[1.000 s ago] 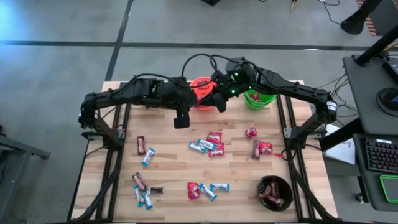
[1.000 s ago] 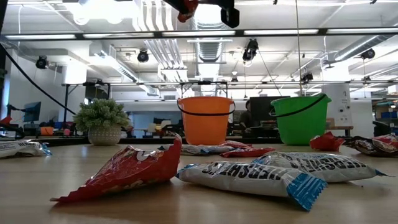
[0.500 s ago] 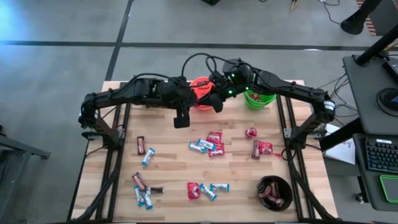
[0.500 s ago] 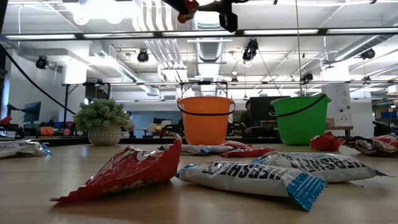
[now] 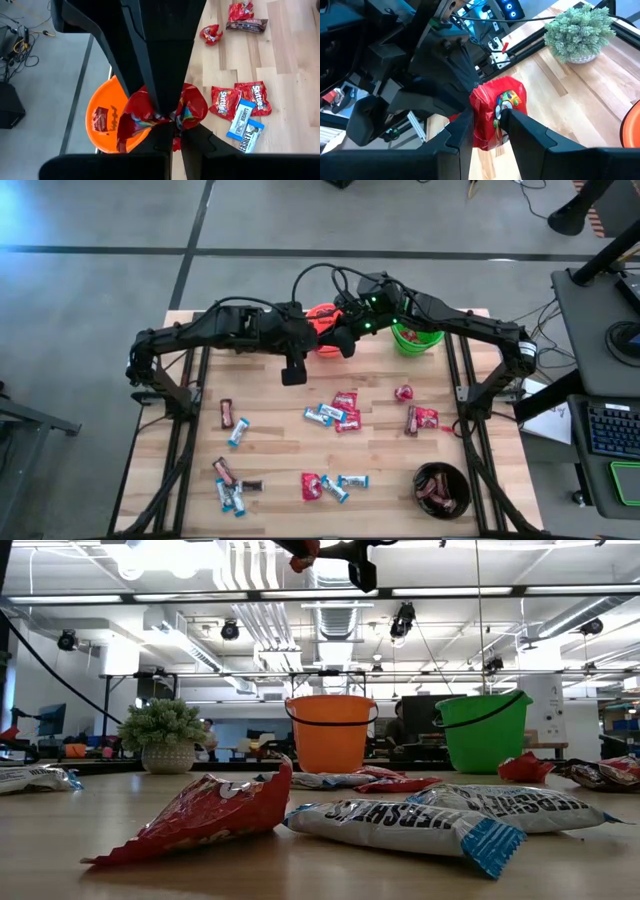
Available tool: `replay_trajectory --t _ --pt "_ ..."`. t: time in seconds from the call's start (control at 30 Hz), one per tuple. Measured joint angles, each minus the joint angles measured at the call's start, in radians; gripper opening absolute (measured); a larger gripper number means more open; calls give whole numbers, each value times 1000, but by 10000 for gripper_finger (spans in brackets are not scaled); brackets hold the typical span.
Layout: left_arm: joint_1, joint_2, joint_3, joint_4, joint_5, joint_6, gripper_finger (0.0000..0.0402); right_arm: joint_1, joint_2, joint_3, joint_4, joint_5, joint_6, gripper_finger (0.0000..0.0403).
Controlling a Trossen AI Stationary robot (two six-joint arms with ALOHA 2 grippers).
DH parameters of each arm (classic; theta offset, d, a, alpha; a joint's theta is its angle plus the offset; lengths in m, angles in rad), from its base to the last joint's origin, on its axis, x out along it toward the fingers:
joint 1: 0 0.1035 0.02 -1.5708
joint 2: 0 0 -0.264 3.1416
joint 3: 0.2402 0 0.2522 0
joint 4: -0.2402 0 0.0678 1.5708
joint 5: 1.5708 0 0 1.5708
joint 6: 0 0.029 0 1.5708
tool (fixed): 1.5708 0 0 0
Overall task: Organize candy in baskets
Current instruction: Put the red candy into the green bucket
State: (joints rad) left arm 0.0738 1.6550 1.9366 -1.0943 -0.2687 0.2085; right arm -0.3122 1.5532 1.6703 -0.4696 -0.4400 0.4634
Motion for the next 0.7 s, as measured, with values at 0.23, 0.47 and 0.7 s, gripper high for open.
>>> replay_trajectory --t 0.23,0.47,0.7 --pt "0 0 0 1 0 0 0 0 0 0 2 0 8 54" --pt "0 0 0 -1 0 19 0 0 0 0 4 -3 -9 10" --pt "0 0 0 -1 0 16 7 0 0 0 3 -3 -10 9"
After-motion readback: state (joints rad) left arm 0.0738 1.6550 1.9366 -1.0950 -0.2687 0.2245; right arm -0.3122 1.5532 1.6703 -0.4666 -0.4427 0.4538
